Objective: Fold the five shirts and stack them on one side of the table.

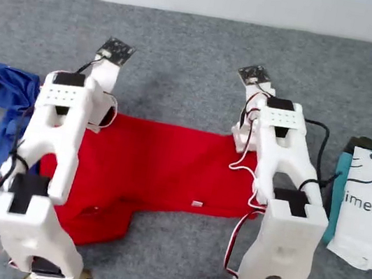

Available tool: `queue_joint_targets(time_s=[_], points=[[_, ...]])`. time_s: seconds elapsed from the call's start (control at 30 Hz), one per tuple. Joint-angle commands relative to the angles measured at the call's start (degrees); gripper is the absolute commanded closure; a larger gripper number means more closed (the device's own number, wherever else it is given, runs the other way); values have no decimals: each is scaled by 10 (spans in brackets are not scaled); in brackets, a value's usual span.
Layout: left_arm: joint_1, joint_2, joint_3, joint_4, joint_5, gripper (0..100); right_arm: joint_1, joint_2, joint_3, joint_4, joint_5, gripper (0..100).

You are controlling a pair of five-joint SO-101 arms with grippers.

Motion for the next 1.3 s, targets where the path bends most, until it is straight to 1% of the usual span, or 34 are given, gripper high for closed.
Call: queue_joint_targets(time_s=[0.0,0.17,0.27,0.33,0.47,0.53,0.63,0.77,0.87,0.97,1.1,1.27], points=[[-25,30,-45,18,0,995,36,0,-30,-39,-3,988],[-74,43,-51,20,-2,995,65,-2,-35,-70,-3,987],[-84,37,-51,41,-13,995,64,0,-83,-36,-3,987],[-78,28,-49,65,-27,995,62,0,-122,-8,-4,987],[-58,-31,-50,99,-25,995,53,-2,-207,72,-7,987],[-40,-69,-50,101,-25,995,42,3,-235,111,-7,987],[-7,-96,-50,88,-24,995,18,6,-240,132,-4,987],[18,-74,-48,55,-21,995,0,46,-244,122,-4,987],[17,-15,-49,28,-2,995,3,92,-244,97,-4,987],[14,47,-50,23,-4,995,15,124,-245,80,-4,987],[-25,80,-51,26,-4,995,44,152,-295,76,-4,987],[-67,57,-48,36,-10,995,57,163,-410,84,-3,987]])
